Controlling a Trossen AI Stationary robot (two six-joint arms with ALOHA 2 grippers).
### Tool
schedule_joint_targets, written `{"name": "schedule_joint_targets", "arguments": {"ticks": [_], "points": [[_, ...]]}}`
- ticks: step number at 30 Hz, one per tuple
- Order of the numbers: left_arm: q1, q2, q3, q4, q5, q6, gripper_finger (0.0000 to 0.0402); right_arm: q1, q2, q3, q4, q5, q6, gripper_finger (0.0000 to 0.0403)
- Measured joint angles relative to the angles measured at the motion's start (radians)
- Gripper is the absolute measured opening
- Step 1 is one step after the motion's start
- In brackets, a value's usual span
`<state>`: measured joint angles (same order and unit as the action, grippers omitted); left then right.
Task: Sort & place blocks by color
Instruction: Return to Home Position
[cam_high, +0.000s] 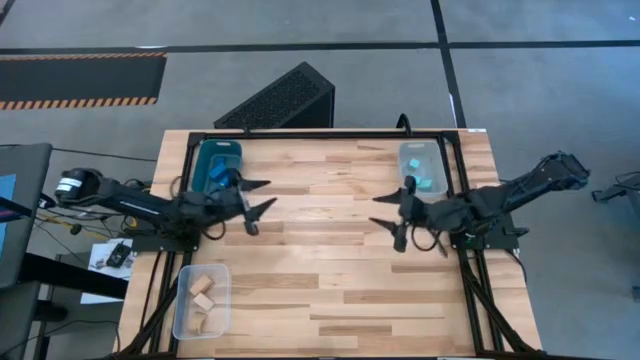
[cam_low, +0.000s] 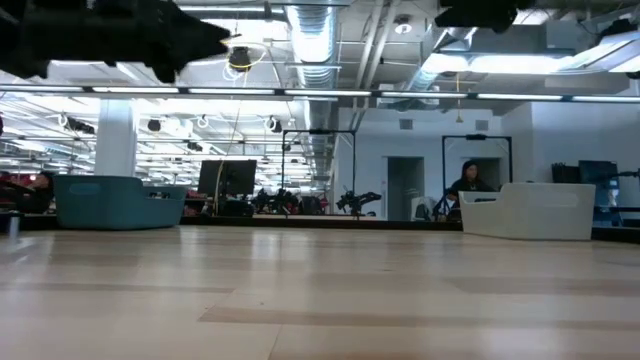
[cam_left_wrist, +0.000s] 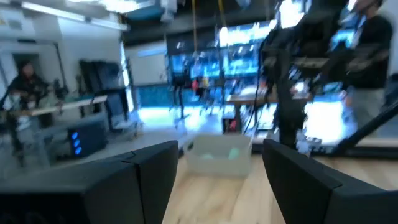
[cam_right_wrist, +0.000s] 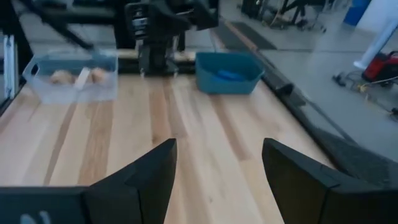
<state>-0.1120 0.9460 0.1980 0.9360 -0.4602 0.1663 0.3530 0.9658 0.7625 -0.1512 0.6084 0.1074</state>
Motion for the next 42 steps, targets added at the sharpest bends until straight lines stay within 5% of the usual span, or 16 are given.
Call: {"name": "schedule_joint_targets", "arguments": {"ticks": [5,9,12,28,33,42], "points": [[0.000,-0.206,-0.090,-0.057,0.081,-0.020,0.0224,-0.094,-0.123,-0.153,0.182,-0.086,-0.027,0.0260],[0.000,-0.312,-0.180,-0.015,0.108,-0.026,0.0224,-0.190,-0.170,-0.378,0.568,-0.330,-0.035,0.0260],[0.000,-0.375,-0.186,-0.048,0.113,-0.014,0.0224,-0.249,-0.175,-0.473,0.694,-0.426,-0.022,0.0260],[0.000,-0.757,-0.186,-0.463,0.141,0.039,0.0223,-0.321,-0.565,-0.505,0.364,-0.455,-0.053,0.0260],[0.000,-0.889,-0.186,-0.628,0.124,0.055,0.0185,-0.320,-0.676,-0.596,0.370,-0.454,-0.031,0.0252],[0.001,-0.941,-0.186,-0.755,0.067,0.084,0.0032,-0.362,-0.829,-0.722,0.412,-0.454,-0.011,0.0095]]}}
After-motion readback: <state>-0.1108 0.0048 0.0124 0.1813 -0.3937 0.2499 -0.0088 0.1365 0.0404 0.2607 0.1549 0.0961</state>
